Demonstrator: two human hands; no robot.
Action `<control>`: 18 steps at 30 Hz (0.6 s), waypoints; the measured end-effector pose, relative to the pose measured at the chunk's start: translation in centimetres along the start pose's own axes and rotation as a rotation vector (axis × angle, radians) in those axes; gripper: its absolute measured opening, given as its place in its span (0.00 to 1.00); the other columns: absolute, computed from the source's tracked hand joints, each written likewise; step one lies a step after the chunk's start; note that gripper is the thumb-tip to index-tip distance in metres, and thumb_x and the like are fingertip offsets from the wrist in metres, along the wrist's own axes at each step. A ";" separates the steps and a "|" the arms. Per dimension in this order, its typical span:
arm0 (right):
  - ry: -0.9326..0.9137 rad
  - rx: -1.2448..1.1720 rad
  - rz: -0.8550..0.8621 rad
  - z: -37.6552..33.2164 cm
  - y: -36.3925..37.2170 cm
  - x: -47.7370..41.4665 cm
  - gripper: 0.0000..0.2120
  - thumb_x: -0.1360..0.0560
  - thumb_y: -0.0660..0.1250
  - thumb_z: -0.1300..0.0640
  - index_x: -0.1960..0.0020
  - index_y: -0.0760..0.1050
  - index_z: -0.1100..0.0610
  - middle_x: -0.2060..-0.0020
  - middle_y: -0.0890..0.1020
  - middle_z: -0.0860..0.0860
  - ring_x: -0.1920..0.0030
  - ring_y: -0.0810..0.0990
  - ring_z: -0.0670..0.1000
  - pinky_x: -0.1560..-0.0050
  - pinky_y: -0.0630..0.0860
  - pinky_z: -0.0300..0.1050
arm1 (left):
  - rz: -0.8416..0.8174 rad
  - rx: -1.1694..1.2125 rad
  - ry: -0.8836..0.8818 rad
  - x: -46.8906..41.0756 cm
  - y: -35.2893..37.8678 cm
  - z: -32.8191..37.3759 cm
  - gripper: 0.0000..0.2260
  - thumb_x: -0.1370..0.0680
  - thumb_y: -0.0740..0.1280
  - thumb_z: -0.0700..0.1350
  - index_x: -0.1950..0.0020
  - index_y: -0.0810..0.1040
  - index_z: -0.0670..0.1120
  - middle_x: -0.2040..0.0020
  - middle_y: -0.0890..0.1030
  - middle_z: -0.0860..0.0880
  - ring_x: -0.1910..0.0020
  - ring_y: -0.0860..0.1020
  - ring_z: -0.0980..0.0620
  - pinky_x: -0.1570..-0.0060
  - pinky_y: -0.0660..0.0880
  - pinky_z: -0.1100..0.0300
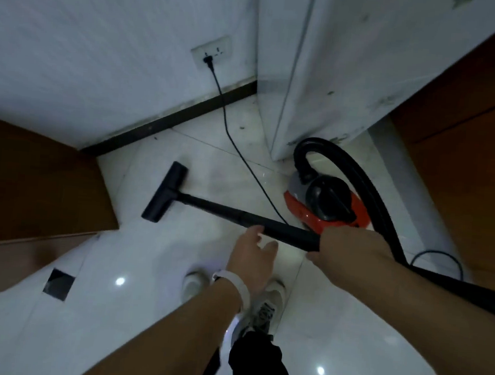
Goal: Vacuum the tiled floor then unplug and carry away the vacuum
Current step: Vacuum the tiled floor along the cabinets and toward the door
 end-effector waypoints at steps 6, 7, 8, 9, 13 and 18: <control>0.005 0.028 -0.030 -3.1 -0.2 -1.4 0.20 0.18 0.59 0.42 0.38 0.76 0.57 0.44 0.84 0.53 0.44 0.83 0.54 0.47 0.78 0.45 | -0.103 0.275 -0.114 0.3 -0.1 -1.4 0.23 0.20 0.62 0.55 0.27 0.66 0.47 0.51 0.79 0.50 0.56 0.79 0.54 0.61 0.73 0.65; 0.000 0.010 -0.031 -3.7 -0.2 -1.5 0.20 0.18 0.59 0.42 0.38 0.76 0.57 0.44 0.84 0.53 0.44 0.83 0.54 0.48 0.78 0.45 | -0.109 0.333 -0.133 0.1 -0.4 -1.5 0.25 0.20 0.62 0.55 0.26 0.65 0.46 0.50 0.80 0.49 0.55 0.79 0.53 0.61 0.74 0.65; -0.002 -0.004 -0.036 -4.4 -0.1 -1.6 0.20 0.18 0.59 0.43 0.38 0.76 0.57 0.45 0.84 0.53 0.45 0.83 0.54 0.49 0.79 0.45 | -0.123 0.395 -0.154 0.0 -0.7 -1.7 0.26 0.20 0.63 0.55 0.25 0.63 0.45 0.47 0.79 0.48 0.54 0.79 0.52 0.60 0.73 0.64; -0.010 -0.014 -0.040 -5.1 0.0 -1.7 0.20 0.18 0.59 0.43 0.38 0.76 0.58 0.46 0.84 0.54 0.46 0.83 0.54 0.49 0.79 0.45 | -0.137 0.449 -0.171 -0.2 -0.9 -1.9 0.28 0.20 0.63 0.55 0.24 0.61 0.45 0.43 0.79 0.46 0.53 0.79 0.52 0.59 0.73 0.64; -0.039 -0.081 -0.060 -7.9 0.4 -2.0 0.19 0.19 0.62 0.44 0.40 0.74 0.59 0.49 0.84 0.54 0.49 0.83 0.54 0.56 0.78 0.43 | -0.133 0.557 -0.184 -0.8 -2.7 -2.6 0.29 0.20 0.62 0.55 0.23 0.57 0.46 0.43 0.80 0.47 0.53 0.79 0.52 0.60 0.73 0.63; -0.145 -0.086 -0.070 -12.3 0.9 -1.3 0.13 0.19 0.62 0.46 0.50 0.64 0.54 0.68 0.68 0.46 0.64 0.73 0.50 0.73 0.64 0.39 | -0.085 0.697 -0.256 -1.9 -5.8 -4.5 0.28 0.20 0.64 0.52 0.24 0.57 0.47 0.46 0.81 0.46 0.56 0.80 0.51 0.63 0.75 0.60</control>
Point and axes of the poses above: each hand's wrist, its own x-axis away from the middle knuckle, its own y-axis out of the palm, z = x × y, the point moved 6 cm from there along -x, towards the middle knuckle
